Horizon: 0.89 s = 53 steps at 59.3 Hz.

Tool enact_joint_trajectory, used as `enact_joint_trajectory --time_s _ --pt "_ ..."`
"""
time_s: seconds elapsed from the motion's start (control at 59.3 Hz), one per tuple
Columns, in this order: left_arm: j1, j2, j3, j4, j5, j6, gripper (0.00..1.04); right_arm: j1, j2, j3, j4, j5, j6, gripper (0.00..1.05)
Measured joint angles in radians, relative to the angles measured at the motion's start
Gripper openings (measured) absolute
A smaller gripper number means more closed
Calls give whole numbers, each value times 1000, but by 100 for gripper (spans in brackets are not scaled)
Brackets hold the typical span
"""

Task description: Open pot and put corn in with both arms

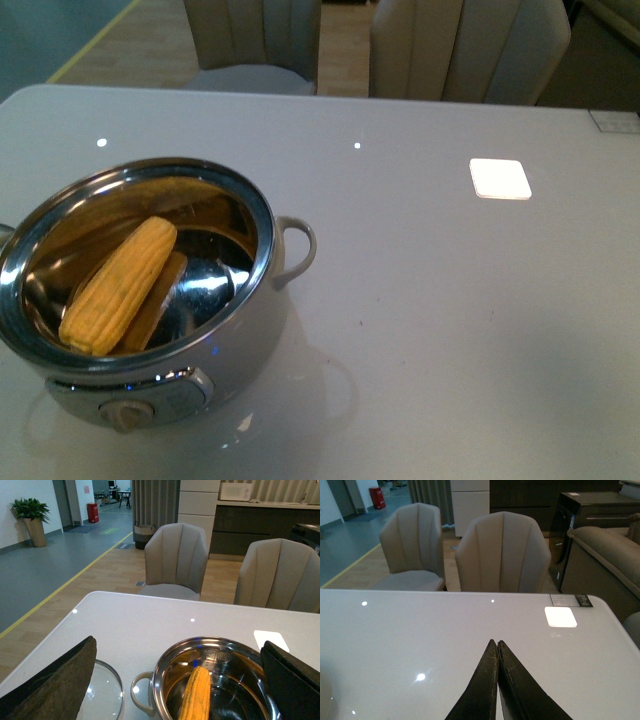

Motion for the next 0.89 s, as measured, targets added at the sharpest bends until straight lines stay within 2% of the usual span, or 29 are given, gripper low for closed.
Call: enact_joint_trajectory --time_s 0.135,0.405,0.894 --pt "0 0 0 0 0 0 98 -1 -42 -51 16 0 -2 2" --pt "0 0 0 0 0 0 98 -2 -261 -57 -185 -3 -3 2" --pt "0 0 0 0 0 0 98 -2 -508 -57 -419 -3 -3 2"
